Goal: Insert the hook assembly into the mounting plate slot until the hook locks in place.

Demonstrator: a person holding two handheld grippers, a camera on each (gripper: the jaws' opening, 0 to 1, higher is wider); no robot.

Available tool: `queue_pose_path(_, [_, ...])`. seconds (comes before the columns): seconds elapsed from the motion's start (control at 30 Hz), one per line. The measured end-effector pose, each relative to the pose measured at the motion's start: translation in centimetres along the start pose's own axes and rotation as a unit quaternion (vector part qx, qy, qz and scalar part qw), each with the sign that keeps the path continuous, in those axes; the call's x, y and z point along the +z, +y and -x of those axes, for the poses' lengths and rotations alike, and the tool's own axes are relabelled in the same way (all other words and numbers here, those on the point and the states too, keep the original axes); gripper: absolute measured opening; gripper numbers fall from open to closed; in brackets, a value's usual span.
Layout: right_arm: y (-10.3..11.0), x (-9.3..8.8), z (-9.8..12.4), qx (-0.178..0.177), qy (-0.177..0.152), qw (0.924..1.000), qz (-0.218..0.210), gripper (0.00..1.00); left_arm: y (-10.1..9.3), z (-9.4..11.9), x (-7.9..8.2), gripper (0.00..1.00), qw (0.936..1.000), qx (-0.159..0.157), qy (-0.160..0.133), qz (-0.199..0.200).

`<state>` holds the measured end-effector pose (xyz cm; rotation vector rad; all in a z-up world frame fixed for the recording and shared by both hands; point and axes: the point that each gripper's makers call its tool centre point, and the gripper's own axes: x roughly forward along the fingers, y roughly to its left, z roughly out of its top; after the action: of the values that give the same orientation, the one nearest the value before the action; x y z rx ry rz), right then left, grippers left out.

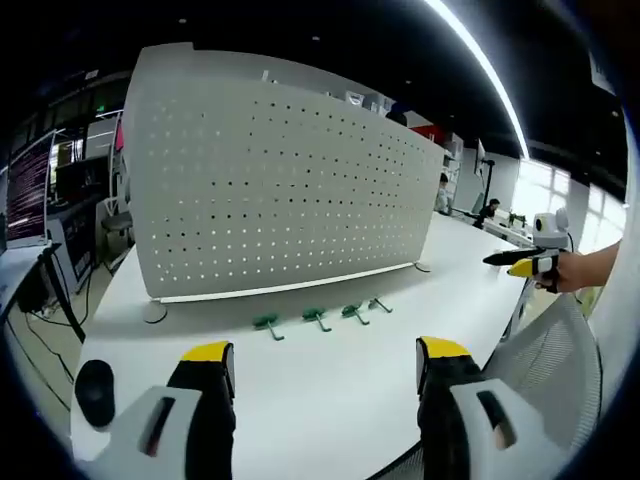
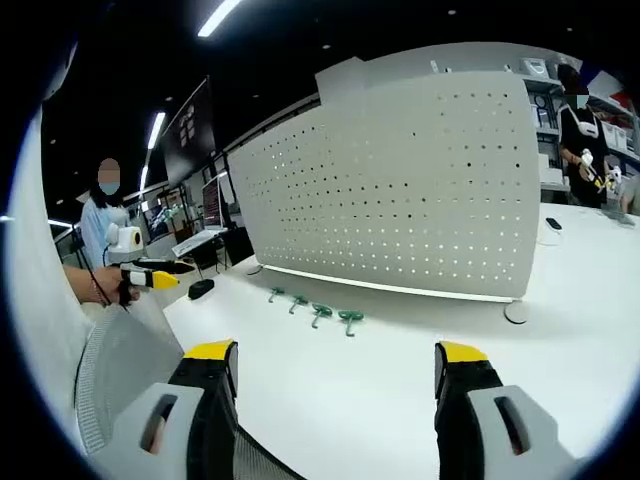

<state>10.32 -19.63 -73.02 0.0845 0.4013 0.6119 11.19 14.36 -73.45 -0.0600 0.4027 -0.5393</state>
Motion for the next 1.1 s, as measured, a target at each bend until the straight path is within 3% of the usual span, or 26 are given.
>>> queue_pose_path(1.1, [-0.19, 0.36, -0.20, 0.000, 0.004, 1.0000, 0.003, 0.78, 0.08, -0.32, -0.02, 0.76, 1.0000, -0.006, 0.000, 0.000])
